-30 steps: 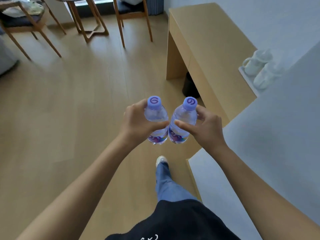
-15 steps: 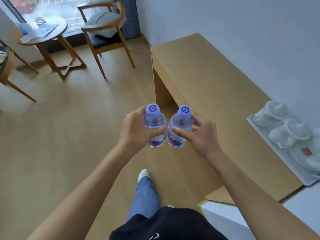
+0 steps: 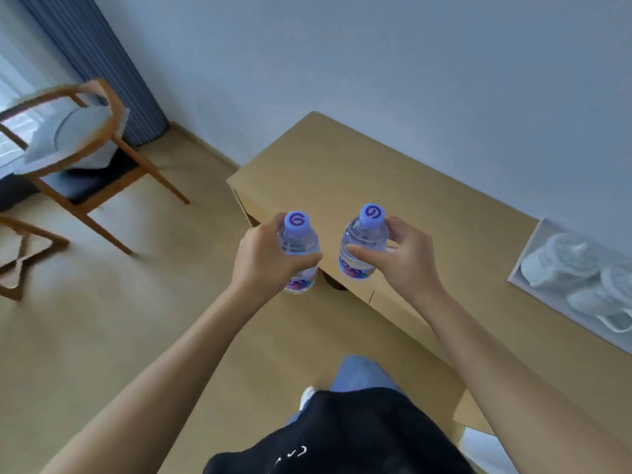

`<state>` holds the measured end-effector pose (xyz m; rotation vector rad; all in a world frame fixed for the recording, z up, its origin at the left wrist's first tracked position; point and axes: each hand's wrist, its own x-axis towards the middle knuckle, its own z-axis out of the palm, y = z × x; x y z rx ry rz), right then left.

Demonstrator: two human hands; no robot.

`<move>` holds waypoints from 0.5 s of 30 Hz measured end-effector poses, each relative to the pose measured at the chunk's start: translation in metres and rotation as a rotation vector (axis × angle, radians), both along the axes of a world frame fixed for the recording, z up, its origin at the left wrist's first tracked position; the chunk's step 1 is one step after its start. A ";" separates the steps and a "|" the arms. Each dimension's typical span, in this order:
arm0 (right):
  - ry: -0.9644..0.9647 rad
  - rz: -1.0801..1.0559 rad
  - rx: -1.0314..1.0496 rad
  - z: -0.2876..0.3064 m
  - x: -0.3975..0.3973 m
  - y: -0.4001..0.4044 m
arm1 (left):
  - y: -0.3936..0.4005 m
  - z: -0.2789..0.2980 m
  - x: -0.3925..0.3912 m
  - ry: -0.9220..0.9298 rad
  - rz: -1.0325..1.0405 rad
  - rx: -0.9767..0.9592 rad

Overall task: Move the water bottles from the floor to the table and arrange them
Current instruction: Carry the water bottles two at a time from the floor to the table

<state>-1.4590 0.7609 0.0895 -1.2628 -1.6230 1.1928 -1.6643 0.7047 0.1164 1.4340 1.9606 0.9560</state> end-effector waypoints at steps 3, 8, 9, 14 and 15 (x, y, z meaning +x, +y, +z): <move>-0.013 -0.082 -0.004 -0.004 -0.012 0.039 | 0.055 -0.007 -0.016 -0.023 -0.059 -0.010; -0.038 -0.195 -0.034 -0.019 -0.026 0.115 | 0.149 -0.030 -0.027 -0.094 -0.111 -0.025; -0.050 -0.218 -0.045 -0.023 -0.028 0.132 | 0.169 -0.035 -0.029 -0.114 -0.121 -0.033; -0.134 -0.329 -0.098 -0.044 -0.036 0.208 | 0.264 -0.059 -0.038 -0.153 -0.181 -0.110; -0.152 -0.338 -0.109 -0.046 -0.037 0.221 | 0.280 -0.062 -0.040 -0.162 -0.193 -0.121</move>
